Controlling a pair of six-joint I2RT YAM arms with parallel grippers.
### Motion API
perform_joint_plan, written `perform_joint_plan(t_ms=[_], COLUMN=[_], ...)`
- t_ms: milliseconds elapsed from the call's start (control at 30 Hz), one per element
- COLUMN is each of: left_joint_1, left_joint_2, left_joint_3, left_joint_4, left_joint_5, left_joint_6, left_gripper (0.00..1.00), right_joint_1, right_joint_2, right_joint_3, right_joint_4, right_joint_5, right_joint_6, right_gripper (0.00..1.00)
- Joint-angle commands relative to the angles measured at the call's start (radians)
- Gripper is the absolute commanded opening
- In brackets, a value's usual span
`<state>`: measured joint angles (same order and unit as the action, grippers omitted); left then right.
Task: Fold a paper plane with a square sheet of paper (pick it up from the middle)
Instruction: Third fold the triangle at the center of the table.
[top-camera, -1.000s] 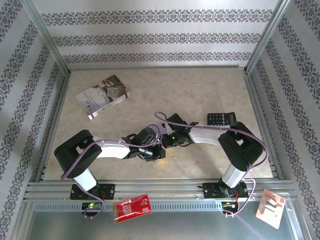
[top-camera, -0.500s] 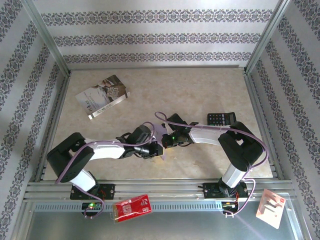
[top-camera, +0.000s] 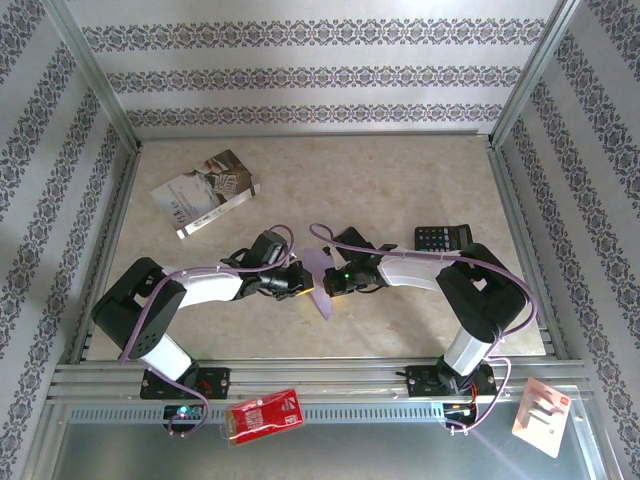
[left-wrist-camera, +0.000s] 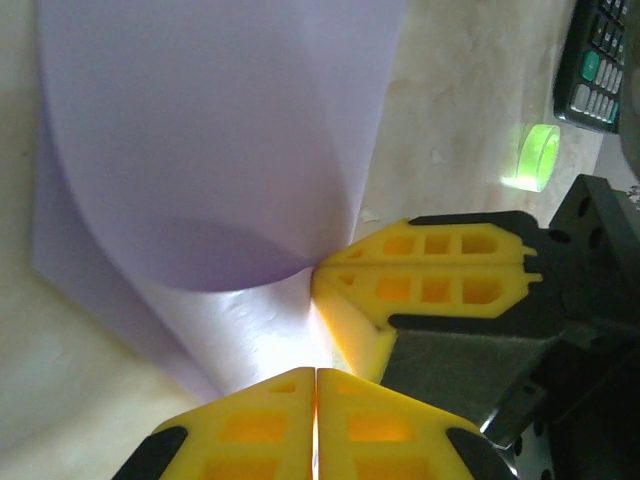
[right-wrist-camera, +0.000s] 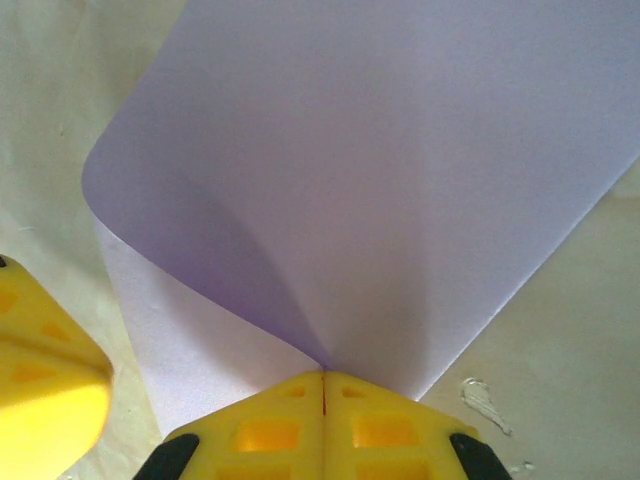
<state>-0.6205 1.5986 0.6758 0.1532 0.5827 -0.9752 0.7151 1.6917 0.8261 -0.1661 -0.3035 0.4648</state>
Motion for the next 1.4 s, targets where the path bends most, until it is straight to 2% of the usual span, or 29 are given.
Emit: perform_joint_plan(t_ms=[0,400,733,1100,1367], left_joint_1=[-0.012,-0.004,0.002,0.008,0.027], left_joint_2=[0.030,0.119,0.123,0.058,0.072], left_joint_3=[0.039,0.077,0.027,0.086,0.074], left_joint_4=[-0.039,-0.080,-0.107,-0.141,-0.152], left_joint_5=[0.029,0.007,-0.013,-0.005,-0.008], left_joint_6=[0.038,0.080,0.112,0.119,0.138], left_gripper=[0.08,0.08,0.08,0.12,0.12], right_joint_1=[-0.001,-0.001,0.000,0.000,0.000], right_joint_2=[0.022,0.024,0.030,0.023,0.024], right_joint_3=[-0.033,-0.032,-0.030,-0.035,-0.036], right_joint_4=[-0.075,-0.073,-0.074,-0.077,-0.076], right_joint_5=[0.024,0.022,0.020,0.023,0.022], right_joint_6=[-0.004,-0.002,-0.006,-0.004,-0.004], right_gripper=[0.00,0.00,0.00,0.00,0.00])
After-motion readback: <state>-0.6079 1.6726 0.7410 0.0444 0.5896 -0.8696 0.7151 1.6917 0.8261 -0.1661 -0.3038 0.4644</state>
